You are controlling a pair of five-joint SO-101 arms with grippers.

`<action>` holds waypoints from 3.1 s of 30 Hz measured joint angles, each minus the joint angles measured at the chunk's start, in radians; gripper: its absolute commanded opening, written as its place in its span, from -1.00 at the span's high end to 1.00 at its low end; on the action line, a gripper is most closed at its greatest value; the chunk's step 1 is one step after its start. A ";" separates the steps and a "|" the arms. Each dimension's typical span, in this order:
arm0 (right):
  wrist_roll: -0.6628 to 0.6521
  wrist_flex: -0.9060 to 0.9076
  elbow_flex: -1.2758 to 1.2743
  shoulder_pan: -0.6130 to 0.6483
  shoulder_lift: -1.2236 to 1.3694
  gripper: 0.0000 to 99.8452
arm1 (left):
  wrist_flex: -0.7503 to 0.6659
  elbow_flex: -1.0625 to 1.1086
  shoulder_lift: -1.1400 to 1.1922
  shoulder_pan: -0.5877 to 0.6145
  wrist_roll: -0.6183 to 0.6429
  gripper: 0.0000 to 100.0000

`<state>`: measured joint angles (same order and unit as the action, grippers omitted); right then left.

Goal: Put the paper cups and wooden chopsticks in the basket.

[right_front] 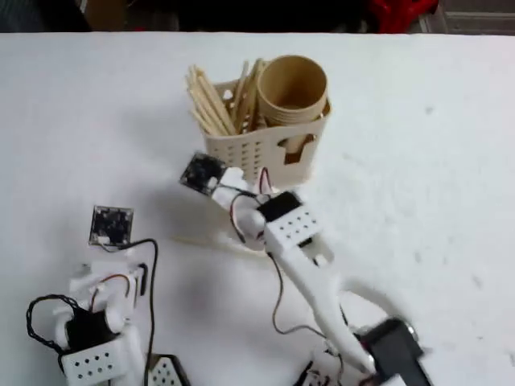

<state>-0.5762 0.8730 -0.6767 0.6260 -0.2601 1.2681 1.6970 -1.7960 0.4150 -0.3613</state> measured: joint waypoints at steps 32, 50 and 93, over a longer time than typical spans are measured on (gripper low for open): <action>-0.058 -0.233 -0.057 -0.089 0.215 0.75 | 0.000 0.000 0.000 0.000 0.000 0.56; -0.058 -0.175 -0.052 -0.077 0.167 0.75 | 0.000 0.000 0.000 0.000 0.000 0.56; 0.081 0.037 -0.003 -0.021 -0.269 0.97 | 0.000 0.000 0.000 0.000 0.000 0.56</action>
<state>-0.4948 0.9099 -0.6797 0.6045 -0.5286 1.2681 1.6970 -1.7960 0.4150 -0.3613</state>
